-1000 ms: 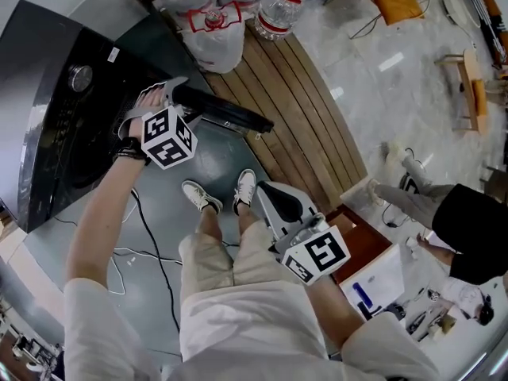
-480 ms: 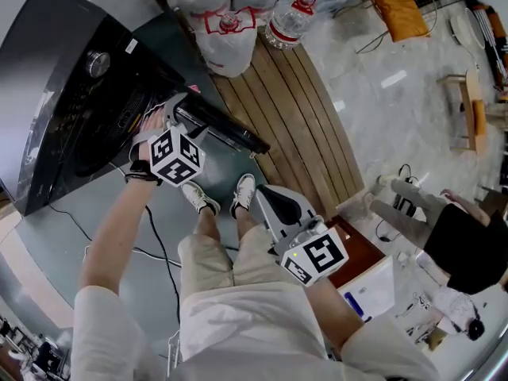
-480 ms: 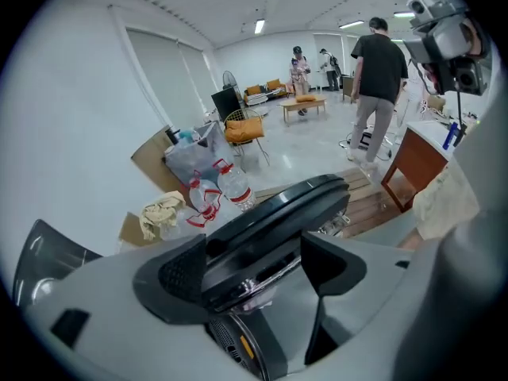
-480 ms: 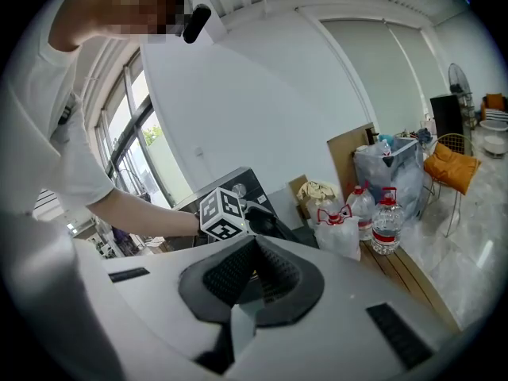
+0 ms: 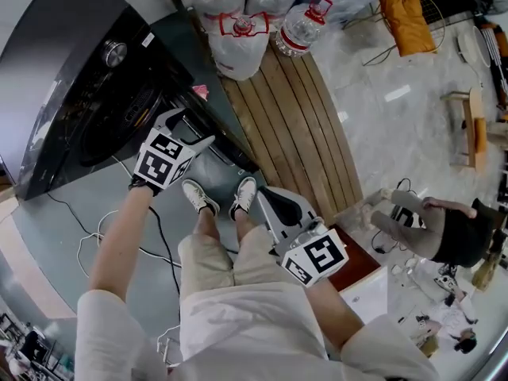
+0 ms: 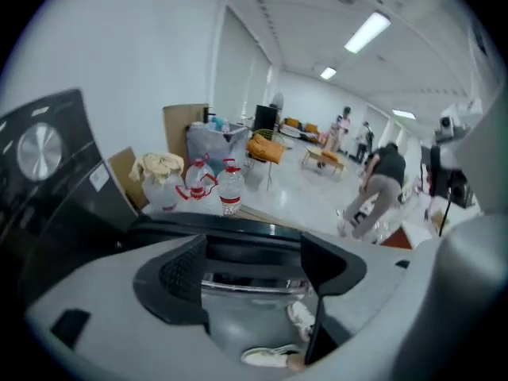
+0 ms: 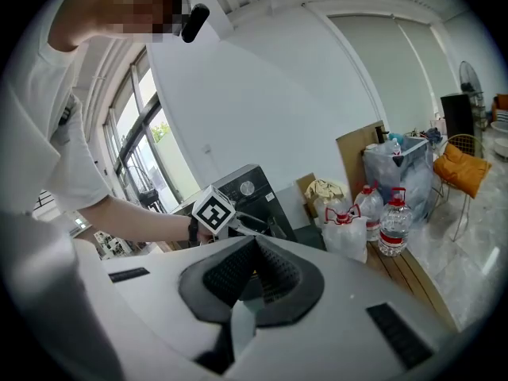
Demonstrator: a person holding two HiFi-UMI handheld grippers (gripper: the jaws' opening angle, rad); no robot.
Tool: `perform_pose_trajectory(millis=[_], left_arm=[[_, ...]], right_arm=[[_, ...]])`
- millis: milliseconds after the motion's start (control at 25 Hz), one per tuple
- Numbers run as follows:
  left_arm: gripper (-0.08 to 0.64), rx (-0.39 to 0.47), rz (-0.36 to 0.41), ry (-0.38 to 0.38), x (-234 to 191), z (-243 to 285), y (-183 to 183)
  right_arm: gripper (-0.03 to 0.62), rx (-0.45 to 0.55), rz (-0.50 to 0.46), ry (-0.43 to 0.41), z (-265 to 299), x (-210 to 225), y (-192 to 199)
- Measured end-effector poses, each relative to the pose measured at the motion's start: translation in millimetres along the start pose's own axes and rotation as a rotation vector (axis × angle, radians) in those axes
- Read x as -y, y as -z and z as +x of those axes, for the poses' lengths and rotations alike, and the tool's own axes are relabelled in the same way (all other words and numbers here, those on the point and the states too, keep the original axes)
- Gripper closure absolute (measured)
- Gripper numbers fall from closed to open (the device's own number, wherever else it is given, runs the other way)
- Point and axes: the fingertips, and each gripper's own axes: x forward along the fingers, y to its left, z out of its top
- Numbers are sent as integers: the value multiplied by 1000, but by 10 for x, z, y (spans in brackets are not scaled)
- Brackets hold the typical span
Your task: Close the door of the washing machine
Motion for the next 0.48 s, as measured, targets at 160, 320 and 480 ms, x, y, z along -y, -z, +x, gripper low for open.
perform_pose_trajectory(millis=[160, 320, 480], left_arm=[[206, 101, -251, -41, -64, -121, 41], [206, 92, -334, -168, -134, -152, 108], [232, 72, -321, -322, -222, -230, 264]], right_arm=[[594, -13, -4, -16, 37, -38, 31], [594, -30, -3, -37, 123, -85, 80], [594, -39, -14, -66, 206, -170, 63]])
